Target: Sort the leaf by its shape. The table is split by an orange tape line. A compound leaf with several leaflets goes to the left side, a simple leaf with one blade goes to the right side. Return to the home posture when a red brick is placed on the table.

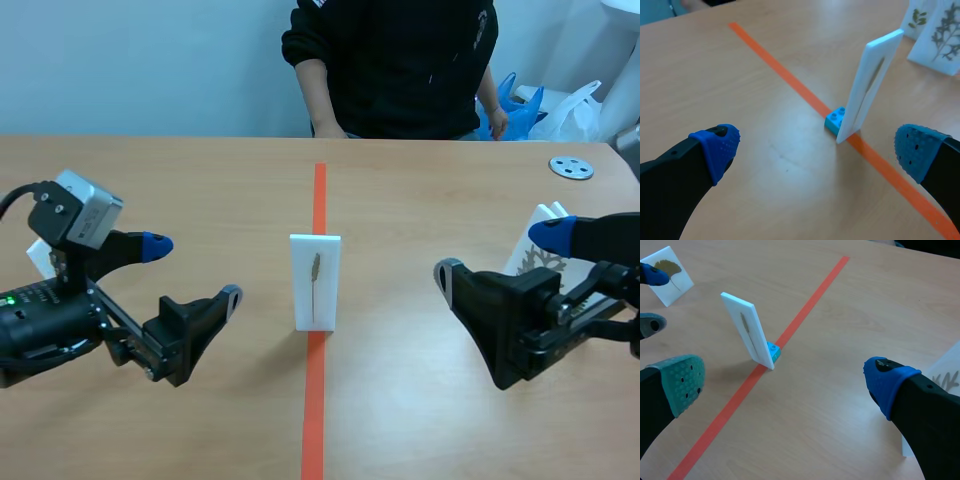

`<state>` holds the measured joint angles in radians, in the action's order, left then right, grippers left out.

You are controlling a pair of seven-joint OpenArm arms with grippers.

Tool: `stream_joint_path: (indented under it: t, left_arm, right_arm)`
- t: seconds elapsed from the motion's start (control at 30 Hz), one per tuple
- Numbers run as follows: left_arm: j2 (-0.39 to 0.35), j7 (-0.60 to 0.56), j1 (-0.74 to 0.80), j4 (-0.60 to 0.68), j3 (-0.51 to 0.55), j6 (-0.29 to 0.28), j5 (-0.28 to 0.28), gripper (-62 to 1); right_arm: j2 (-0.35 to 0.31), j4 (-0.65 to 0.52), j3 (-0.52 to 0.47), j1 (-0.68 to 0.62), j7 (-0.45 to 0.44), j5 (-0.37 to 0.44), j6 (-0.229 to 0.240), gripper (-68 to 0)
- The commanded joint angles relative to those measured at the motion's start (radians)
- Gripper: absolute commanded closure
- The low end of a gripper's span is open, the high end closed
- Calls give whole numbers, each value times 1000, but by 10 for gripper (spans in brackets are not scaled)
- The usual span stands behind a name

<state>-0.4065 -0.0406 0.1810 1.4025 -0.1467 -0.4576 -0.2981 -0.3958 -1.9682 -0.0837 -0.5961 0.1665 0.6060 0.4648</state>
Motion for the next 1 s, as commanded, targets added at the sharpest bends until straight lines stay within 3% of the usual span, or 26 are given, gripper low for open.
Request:
stream_joint_path:
  t: [0.0, 0.23, 0.47, 0.7, 0.97]
  left_arm:
    - [18, -34, -31, -4, -26, -5, 29, -623]
    - [32, -140, -158, -148, -135, -4, 153, -623]
    - [46, -209, -294, -311, -224, -1, 231, -623]
    - [68, -293, -399, -443, -333, -1, 241, -623]
    - [114, -313, -491, -555, -435, 19, 254, -623]
  right_arm:
    - [-9, -1, -8, 9, -11, 7, 0, -679]
    - [-9, -1, -8, 9, -12, 7, 0, -679]
    - [-9, -1, -8, 9, -12, 7, 0, -679]
    - [-9, -1, -8, 9, -16, 7, -1, -679]
    - [-9, -1, -8, 9, -14, 7, -1, -679]
